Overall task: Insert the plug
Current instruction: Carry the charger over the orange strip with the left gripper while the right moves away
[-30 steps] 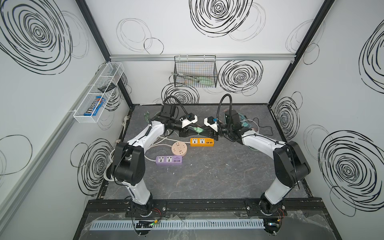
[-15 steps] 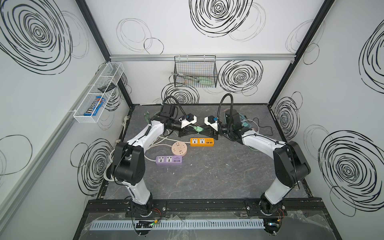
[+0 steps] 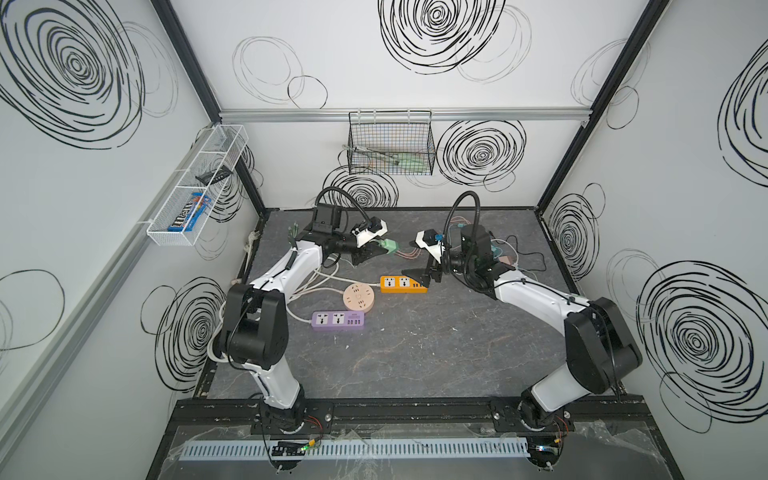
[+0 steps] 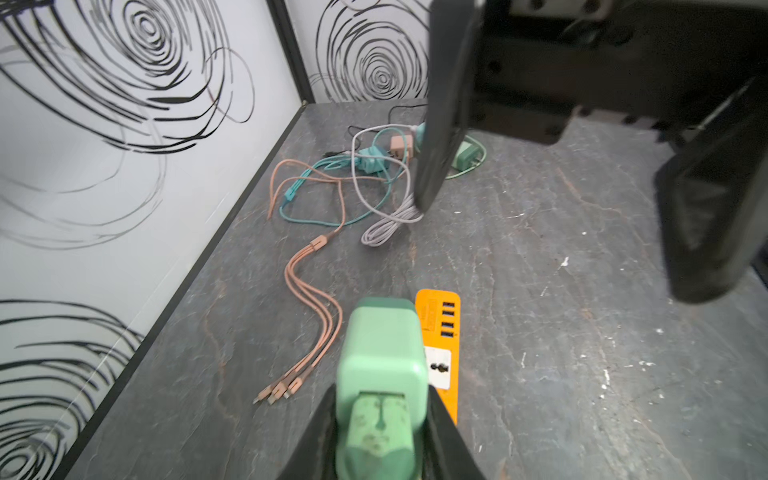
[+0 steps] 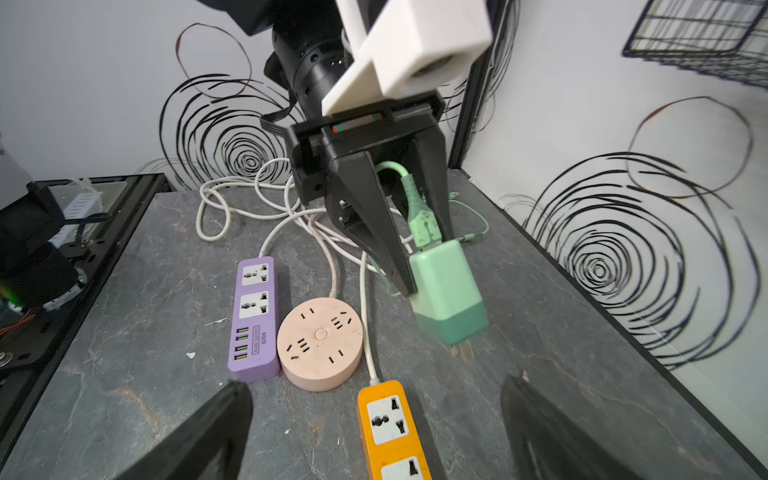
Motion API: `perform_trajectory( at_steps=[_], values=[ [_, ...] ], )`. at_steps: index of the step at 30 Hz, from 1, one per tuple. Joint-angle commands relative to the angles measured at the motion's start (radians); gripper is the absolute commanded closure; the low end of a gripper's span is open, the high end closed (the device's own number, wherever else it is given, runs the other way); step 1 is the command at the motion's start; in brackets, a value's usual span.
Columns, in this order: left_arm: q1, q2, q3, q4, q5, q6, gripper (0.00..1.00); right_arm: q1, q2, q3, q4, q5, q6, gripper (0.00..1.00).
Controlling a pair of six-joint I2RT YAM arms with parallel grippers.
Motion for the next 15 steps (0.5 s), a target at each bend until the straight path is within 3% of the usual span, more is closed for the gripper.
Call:
perform_trajectory(
  at_steps=[1, 3, 6, 9, 15],
  values=[
    [-0.003, -0.029, -0.019, 0.111, -0.116, -0.054, 1.00, -0.001, -0.070, -0.055, 0.080, 0.227, 0.129, 0.03],
    [0.001, -0.033, -0.020, 0.110, -0.098, -0.026, 1.00, -0.001, -0.100, -0.076, 0.049, 0.332, 0.181, 0.03],
    [0.019, -0.053, -0.083, 0.161, 0.019, 0.098, 1.00, 0.001, -0.134, -0.081, -0.036, 0.436, 0.240, 0.03],
    [0.020, -0.060, -0.113, 0.255, -0.010, 0.028, 1.00, -0.001, -0.174, -0.111, -0.067, 0.574, 0.342, 0.03],
    [0.002, 0.001, 0.003, 0.072, -0.145, 0.059, 1.00, -0.033, -0.243, -0.195, -0.050, 0.772, 0.496, 0.03]
  ],
)
